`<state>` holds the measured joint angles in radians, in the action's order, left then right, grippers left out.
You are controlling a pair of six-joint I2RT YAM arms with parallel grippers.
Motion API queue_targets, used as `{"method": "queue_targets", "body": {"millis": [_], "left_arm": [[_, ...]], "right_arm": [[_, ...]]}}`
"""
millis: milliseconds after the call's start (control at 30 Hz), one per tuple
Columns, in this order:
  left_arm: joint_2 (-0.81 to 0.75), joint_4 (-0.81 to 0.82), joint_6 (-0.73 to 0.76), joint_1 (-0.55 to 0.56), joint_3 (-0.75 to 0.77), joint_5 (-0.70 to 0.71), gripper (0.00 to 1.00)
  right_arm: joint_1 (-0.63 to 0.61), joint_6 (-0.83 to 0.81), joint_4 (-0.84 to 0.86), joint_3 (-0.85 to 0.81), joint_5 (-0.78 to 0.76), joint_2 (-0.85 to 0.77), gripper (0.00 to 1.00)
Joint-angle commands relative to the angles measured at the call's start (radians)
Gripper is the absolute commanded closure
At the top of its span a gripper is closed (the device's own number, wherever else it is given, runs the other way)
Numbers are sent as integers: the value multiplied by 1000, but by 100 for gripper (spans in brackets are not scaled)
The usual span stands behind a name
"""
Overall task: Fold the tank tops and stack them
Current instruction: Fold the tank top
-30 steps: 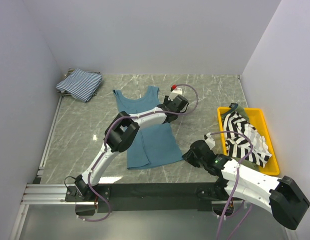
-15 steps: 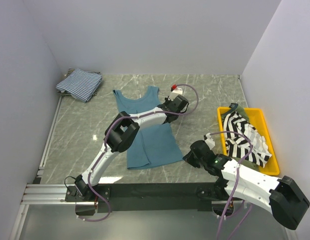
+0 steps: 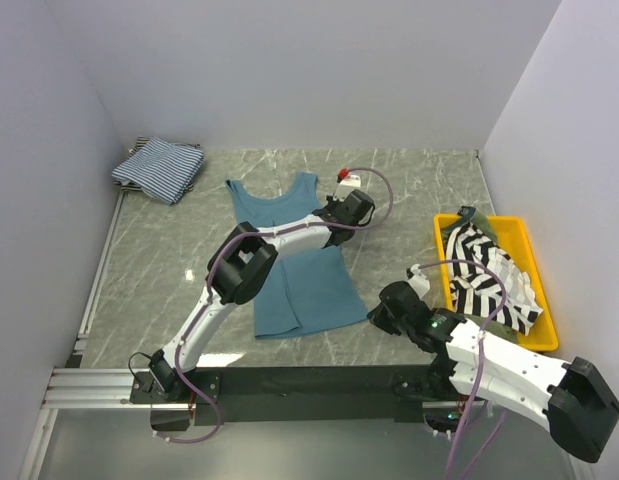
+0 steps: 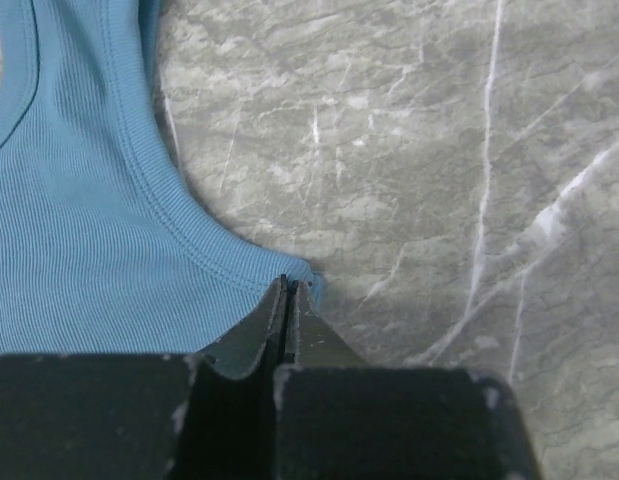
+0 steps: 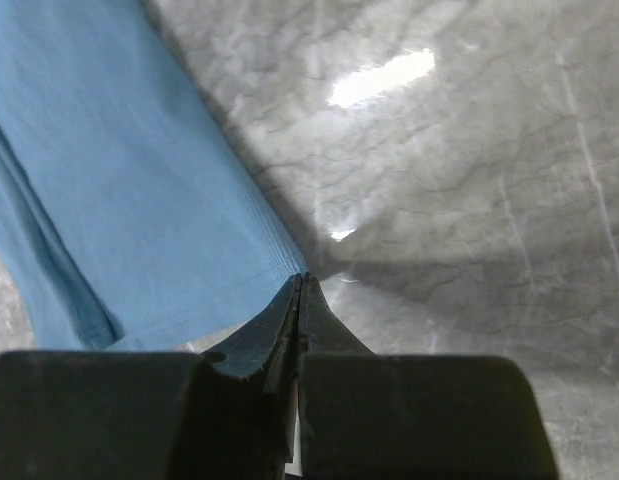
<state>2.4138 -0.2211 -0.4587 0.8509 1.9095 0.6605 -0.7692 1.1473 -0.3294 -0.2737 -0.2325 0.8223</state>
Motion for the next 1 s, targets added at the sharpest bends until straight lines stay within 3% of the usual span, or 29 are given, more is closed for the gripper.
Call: {"method": "queue_targets", "body": {"millis": [0,333,633,967], "left_arm": [[-91,54,-47,-16,-24,-22,99],[-157,74,-138,-56,-110,-80,99],[-314,132,-228,-148,-299,-168,99],[-418,183,-281,-245,-495,-223,99]], "right_arm": [[-28,-18,-30,-61,-70,-14,100],[-163,-26,-66,-165,-163,46,100],[-341,-46,-80,-352,-222,300,100],[-430,-121,-60,-536,-189,515,100]]}}
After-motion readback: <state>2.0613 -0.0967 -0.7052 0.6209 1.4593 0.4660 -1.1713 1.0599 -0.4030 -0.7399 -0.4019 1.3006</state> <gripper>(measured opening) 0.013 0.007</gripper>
